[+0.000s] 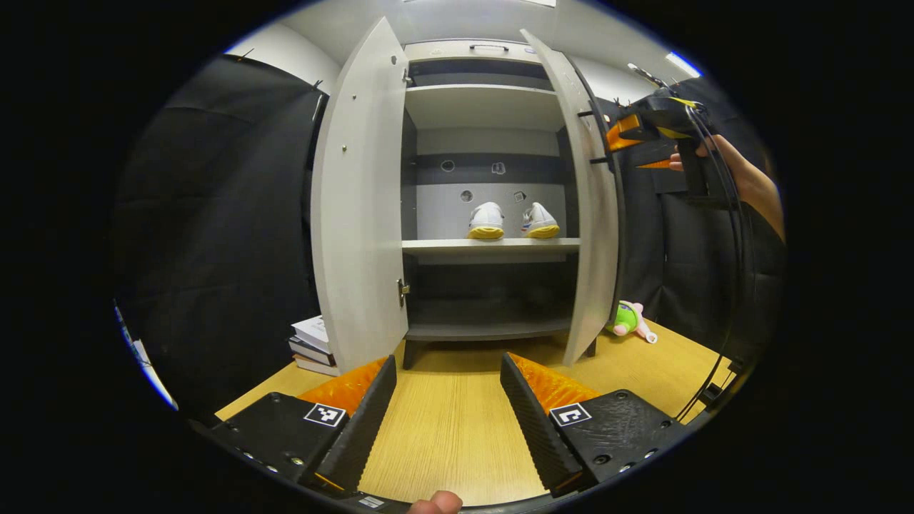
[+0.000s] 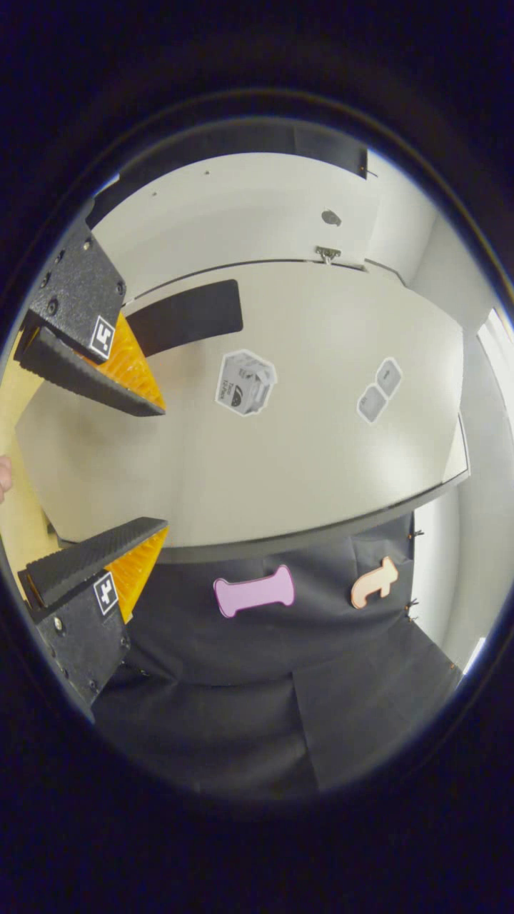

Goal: Grab one shoe with the right hand and put it into the shoe cabinet, grab the other shoe with the left hand and put it into the shoe cabinet; then close the right door with the right hand and the left door with the left hand.

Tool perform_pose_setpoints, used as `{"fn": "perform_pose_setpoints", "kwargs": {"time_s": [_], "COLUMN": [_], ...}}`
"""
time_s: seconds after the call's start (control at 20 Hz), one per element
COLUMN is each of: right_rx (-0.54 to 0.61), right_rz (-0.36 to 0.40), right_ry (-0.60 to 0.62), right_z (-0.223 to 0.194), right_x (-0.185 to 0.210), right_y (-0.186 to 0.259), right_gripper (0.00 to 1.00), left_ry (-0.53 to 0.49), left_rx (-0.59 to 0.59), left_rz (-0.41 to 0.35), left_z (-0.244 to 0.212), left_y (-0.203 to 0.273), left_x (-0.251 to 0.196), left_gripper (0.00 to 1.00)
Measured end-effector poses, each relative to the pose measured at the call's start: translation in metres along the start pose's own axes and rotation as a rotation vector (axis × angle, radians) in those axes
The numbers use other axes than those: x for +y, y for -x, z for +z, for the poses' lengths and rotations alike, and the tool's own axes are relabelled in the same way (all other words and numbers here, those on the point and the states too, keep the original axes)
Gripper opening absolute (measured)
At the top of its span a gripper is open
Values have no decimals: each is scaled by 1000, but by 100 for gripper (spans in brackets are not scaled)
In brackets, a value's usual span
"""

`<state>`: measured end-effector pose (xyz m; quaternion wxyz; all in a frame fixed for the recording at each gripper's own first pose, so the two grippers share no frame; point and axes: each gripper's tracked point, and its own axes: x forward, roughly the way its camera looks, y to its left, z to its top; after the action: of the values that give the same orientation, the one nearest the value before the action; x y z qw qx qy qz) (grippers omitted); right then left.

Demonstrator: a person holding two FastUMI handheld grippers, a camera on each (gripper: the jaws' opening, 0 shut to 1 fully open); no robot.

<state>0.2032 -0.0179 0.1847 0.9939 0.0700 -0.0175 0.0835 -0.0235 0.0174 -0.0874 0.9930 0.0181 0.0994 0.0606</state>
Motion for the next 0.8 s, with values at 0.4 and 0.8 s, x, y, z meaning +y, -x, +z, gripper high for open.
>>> {"fn": "perform_pose_setpoints", "kwargs": {"time_s": [0.4,0.8], "right_rx": [-64,-96], "right_rz": [-49,-80], "right_ry": [29,124], "right_z": [16,-5], "right_x": [-20,-28], "right_y": [16,92], "right_gripper": [95,95], "left_ry": [17,-7], "left_rx": [7,0], "left_rz": [32,-9], "left_z": [-2,0], "left_y": [6,14], "left_x": [10,-6], "left_gripper": [88,88]}}
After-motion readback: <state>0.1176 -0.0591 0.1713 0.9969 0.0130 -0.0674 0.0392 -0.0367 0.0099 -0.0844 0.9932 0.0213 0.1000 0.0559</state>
